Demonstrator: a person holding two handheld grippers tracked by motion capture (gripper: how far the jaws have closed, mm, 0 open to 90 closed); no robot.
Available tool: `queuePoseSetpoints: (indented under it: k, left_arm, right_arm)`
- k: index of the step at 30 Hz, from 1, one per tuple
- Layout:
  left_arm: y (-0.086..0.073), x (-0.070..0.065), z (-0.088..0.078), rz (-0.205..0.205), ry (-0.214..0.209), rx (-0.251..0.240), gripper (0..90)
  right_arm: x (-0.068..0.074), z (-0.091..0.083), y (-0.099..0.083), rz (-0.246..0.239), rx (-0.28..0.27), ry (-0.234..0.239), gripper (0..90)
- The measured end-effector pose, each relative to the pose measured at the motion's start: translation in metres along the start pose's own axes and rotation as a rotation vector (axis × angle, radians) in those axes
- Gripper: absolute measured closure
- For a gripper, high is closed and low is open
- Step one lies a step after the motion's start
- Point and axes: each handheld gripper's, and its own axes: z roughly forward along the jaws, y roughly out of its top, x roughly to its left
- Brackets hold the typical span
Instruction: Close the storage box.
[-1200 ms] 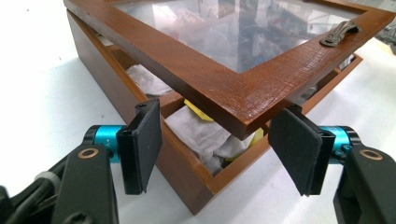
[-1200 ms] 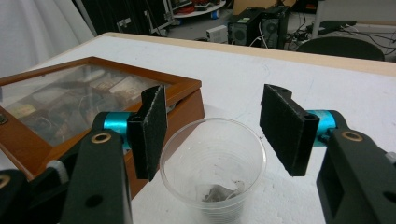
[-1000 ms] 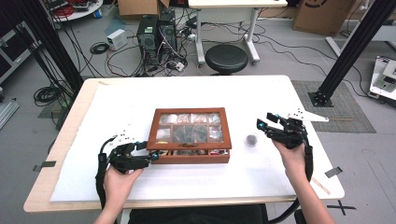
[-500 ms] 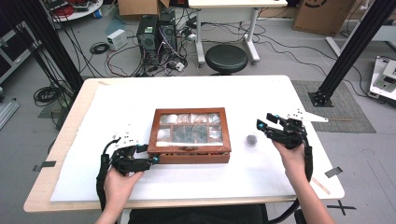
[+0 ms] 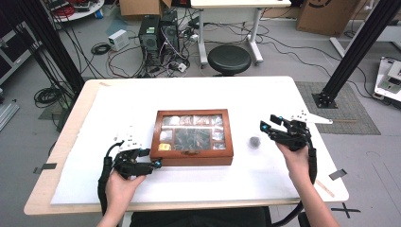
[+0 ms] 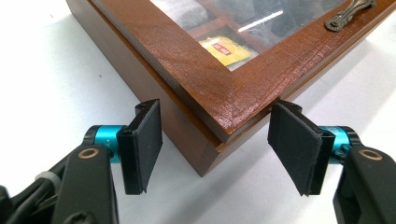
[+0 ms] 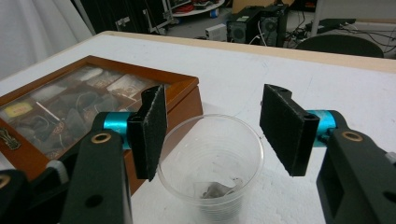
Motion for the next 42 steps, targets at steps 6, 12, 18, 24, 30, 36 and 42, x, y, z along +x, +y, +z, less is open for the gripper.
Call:
queuePoseSetpoints:
  k: [6,12,18,24,30,36,42]
  left_arm:
    - [-0.002,0.0,0.0,0.008,-0.005,0.021,35.2]
    - [-0.002,-0.001,-0.003,0.009,-0.01,0.006,35.2]
    - [0.002,-0.002,-0.013,0.028,-0.017,-0.052,34.6]
    - [0.019,-0.001,-0.026,0.061,-0.022,-0.184,34.3]
    - [0.041,0.005,-0.031,0.08,-0.058,-0.323,31.7]
    - [0.055,0.006,-0.027,0.084,-0.114,-0.457,29.7]
    - [0.069,0.006,-0.023,0.064,-0.121,-0.482,29.2]
  right_arm:
    - [0.0,0.0,0.0,0.004,0.0,0.001,42.4]
    - [0.0,-0.001,-0.001,0.0,-0.001,0.0,42.4]
    - [-0.001,-0.001,-0.001,0.003,-0.002,-0.004,42.1]
    - [-0.002,-0.003,-0.002,-0.001,-0.004,-0.009,42.1]
    - [-0.004,-0.007,-0.003,0.003,-0.011,-0.018,42.1]
    - [-0.006,-0.007,-0.003,0.008,-0.014,-0.024,41.7]
    - [-0.005,-0.008,-0.003,0.005,-0.015,-0.022,41.7]
